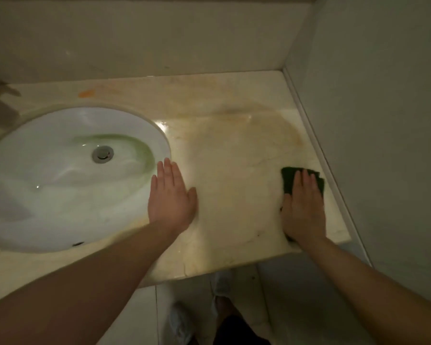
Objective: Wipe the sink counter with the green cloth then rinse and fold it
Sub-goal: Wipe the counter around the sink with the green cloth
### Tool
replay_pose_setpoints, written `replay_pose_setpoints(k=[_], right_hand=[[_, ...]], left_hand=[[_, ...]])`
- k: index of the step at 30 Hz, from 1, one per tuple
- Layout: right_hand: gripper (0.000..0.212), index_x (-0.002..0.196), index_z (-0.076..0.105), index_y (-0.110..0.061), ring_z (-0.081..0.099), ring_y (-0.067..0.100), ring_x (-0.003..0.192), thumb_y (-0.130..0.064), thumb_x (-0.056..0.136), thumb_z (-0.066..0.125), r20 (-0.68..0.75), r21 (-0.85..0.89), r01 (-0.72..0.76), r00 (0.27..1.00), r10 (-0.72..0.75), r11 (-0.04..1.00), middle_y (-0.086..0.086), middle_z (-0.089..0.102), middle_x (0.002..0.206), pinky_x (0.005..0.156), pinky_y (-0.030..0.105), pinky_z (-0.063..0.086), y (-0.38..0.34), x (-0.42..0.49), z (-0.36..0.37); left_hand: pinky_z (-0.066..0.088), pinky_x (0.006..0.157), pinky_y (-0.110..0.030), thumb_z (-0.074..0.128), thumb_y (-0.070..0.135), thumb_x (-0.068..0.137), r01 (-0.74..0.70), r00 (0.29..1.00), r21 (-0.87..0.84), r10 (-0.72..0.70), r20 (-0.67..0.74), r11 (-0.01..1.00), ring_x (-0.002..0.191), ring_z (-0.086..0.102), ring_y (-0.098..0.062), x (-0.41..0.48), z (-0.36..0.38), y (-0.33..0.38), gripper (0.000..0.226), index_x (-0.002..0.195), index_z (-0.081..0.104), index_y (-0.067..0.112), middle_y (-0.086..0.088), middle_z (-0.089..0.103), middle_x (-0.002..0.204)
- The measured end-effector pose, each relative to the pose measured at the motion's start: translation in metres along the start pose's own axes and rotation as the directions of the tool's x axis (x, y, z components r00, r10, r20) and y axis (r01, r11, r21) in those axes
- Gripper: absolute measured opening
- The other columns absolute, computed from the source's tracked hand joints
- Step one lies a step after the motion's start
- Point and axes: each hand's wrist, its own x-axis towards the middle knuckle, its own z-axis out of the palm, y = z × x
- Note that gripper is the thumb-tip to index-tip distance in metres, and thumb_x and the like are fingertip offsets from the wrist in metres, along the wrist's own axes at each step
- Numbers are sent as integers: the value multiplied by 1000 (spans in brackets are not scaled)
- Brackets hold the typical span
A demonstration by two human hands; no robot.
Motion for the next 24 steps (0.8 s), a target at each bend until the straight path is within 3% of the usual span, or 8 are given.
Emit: replay_pose_setpoints(k=[2,6,12,15,18,21,24], right_hand=[[65,150,18,5,21,37,145,-28,94,23,-21,24,-51,998,52,998,24,22,156,121,43,14,12,42,-7],[66,149,20,7,21,37,145,-26,91,24,1,-1,61,998,-61,998,26,21,156,121,42,13,8,128,-15],[63,150,18,3,16,35,146,-25,96,31,-50,-19,111,992,-112,994,21,19,158,121,43,12,-60,218,-16],[61,151,21,-1,19,34,146,-26,96,31,-21,-45,351,936,-353,935,17,22,158,121,42,14,-123,205,-9],[61,152,23,-6,18,31,147,-26,95,32,27,6,607,794,-607,794,13,22,159,121,43,17,-169,164,-1],[61,152,25,-9,17,27,148,-28,95,37,93,48,727,680,-728,685,9,24,159,121,42,16,-162,114,0],[63,152,25,-9,19,28,147,-25,93,39,139,57,656,742,-656,753,10,23,159,120,42,20,-123,83,-2]], left_hand=[[11,121,-43,29,38,94,-6,1000,5,6,0,1000,149,2,-32,-2,3,-1,74,151,6,-3,-21,4,161],[14,121,-41,26,39,94,-32,999,5,32,-9,999,149,4,-32,-1,2,1,74,151,6,-4,-23,6,160],[16,120,-40,29,37,93,-33,999,26,34,-25,999,148,10,-32,1,4,0,73,150,14,-6,-25,13,158],[17,120,-40,31,37,92,-33,999,39,35,-36,999,148,13,-34,2,4,1,73,149,19,-7,-26,17,157],[19,120,-43,31,37,92,-28,999,56,29,-29,998,148,13,-34,2,4,1,72,149,18,-7,-27,16,157],[20,119,-44,31,37,93,-19,1000,54,20,-24,998,148,12,-35,1,2,1,72,149,18,-6,-26,15,157],[20,119,-44,32,36,93,-26,999,45,27,-18,999,147,15,-36,0,0,3,71,148,21,-7,-28,18,156]])
